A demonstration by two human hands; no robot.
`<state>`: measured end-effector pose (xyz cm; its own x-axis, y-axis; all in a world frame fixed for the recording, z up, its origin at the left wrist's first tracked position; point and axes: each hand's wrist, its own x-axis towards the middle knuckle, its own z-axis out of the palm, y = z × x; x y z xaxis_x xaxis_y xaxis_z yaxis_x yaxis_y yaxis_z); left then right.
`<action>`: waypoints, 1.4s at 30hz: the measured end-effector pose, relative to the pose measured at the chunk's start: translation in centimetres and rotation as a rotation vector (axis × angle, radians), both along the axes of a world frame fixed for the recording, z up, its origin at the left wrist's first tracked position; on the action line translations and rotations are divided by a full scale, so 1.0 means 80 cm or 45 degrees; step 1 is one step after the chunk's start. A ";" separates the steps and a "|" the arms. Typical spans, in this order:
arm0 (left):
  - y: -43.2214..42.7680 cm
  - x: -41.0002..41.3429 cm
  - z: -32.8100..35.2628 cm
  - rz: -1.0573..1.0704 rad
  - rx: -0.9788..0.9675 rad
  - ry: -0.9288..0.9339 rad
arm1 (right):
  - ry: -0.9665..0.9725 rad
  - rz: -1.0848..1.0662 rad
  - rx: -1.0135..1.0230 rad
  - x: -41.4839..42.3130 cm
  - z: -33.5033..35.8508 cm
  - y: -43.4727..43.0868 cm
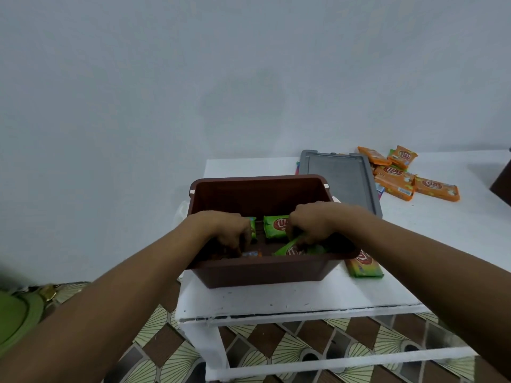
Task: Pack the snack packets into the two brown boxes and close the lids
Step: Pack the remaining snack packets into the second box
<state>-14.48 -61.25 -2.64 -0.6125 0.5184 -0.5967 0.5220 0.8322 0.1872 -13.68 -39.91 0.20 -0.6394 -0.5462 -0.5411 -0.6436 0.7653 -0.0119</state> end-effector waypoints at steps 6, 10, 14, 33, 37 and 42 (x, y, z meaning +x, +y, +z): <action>-0.009 -0.001 0.000 0.001 0.074 -0.002 | -0.001 0.080 0.103 0.006 -0.004 0.000; -0.014 -0.003 0.000 0.007 0.102 0.008 | 0.043 0.086 0.038 0.006 0.000 0.001; -0.011 -0.005 0.011 0.026 0.164 0.054 | 0.353 0.083 -0.289 0.006 0.020 0.023; 0.226 0.015 0.079 0.117 0.752 0.812 | 0.594 -0.620 -0.540 0.036 -0.086 0.339; 0.298 0.013 0.068 0.134 0.560 0.705 | 0.494 -0.699 -0.443 0.021 -0.098 0.383; 0.377 0.012 0.034 0.082 0.293 0.510 | 0.476 -0.892 -0.469 -0.002 -0.110 0.429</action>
